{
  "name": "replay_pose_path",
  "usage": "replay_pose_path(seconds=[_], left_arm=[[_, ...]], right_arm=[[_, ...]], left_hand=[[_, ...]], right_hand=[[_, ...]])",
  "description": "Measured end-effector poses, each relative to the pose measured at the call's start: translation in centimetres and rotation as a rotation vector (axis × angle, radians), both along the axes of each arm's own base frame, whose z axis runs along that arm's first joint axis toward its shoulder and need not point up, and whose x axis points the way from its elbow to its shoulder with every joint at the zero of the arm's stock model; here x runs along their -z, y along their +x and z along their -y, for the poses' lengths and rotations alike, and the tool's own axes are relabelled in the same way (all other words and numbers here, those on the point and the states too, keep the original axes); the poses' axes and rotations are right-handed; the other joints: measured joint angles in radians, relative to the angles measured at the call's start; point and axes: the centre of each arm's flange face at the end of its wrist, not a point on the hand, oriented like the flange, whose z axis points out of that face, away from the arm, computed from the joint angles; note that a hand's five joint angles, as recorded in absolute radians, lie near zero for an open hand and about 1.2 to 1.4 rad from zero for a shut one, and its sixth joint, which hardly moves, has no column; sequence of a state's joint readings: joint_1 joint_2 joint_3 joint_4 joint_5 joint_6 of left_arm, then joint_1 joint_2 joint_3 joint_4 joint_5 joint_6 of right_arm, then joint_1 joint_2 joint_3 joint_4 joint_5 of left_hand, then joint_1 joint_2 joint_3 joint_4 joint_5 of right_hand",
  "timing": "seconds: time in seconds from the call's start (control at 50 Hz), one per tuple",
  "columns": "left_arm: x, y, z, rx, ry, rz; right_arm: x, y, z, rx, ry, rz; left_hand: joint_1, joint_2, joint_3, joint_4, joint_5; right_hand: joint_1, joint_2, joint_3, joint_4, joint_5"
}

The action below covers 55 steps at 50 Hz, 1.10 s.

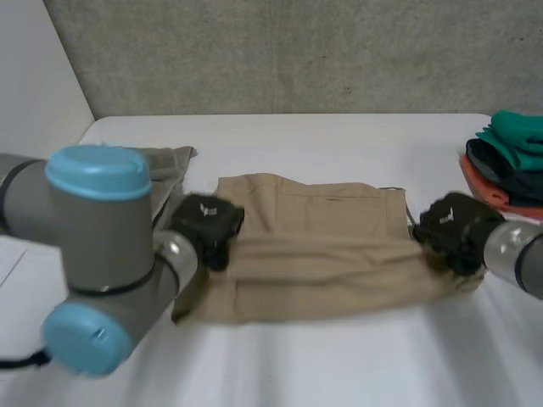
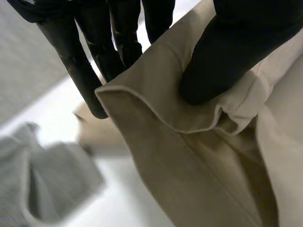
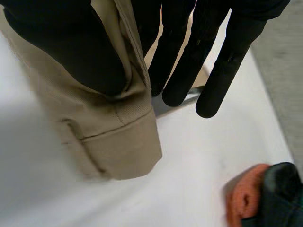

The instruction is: Fold the laundry.

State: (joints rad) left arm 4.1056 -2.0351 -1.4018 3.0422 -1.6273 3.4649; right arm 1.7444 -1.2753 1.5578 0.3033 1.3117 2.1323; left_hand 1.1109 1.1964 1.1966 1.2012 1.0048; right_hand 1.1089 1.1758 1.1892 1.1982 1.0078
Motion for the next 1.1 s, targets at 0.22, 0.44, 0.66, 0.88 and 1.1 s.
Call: replay_pose_path(seconds=[0.22,0.44,0.66,0.88,1.1], left_arm=[[0.5,-0.9,3.6,-0.01,-0.098,0.028],[-12.9,-1.9,13.3,-0.124,-0.782,-0.297],[-19.0,-1.1,12.6,-0.13,-1.027,-0.491],[-9.1,-1.4,11.3,-0.101,-0.719,-0.35],[4.3,-0.6,5.0,-0.051,-0.204,-0.106]], right_arm=[[1.2,2.5,3.4,-0.013,-0.064,0.075],[-10.1,6.8,11.2,0.029,-0.74,0.406],[-17.3,7.1,10.5,0.008,-0.974,0.732],[-9.7,7.9,11.8,0.002,-0.75,0.648],[4.5,7.4,10.0,0.035,-0.293,0.413]], left_hand=[[0.0,0.0,0.0,0.0,0.0],[0.0,0.003,0.0,0.001,0.0],[0.0,0.003,0.0,0.001,0.0],[0.0,0.004,0.0,0.001,0.0],[0.0,0.004,0.0,0.001,0.0]], right_hand=[[0.0,0.0,0.0,0.0,0.011],[0.0,0.001,0.003,0.0,0.011],[0.0,0.001,0.003,0.0,0.013],[0.0,0.001,0.004,0.0,0.015],[0.0,0.001,0.004,0.0,0.018]])
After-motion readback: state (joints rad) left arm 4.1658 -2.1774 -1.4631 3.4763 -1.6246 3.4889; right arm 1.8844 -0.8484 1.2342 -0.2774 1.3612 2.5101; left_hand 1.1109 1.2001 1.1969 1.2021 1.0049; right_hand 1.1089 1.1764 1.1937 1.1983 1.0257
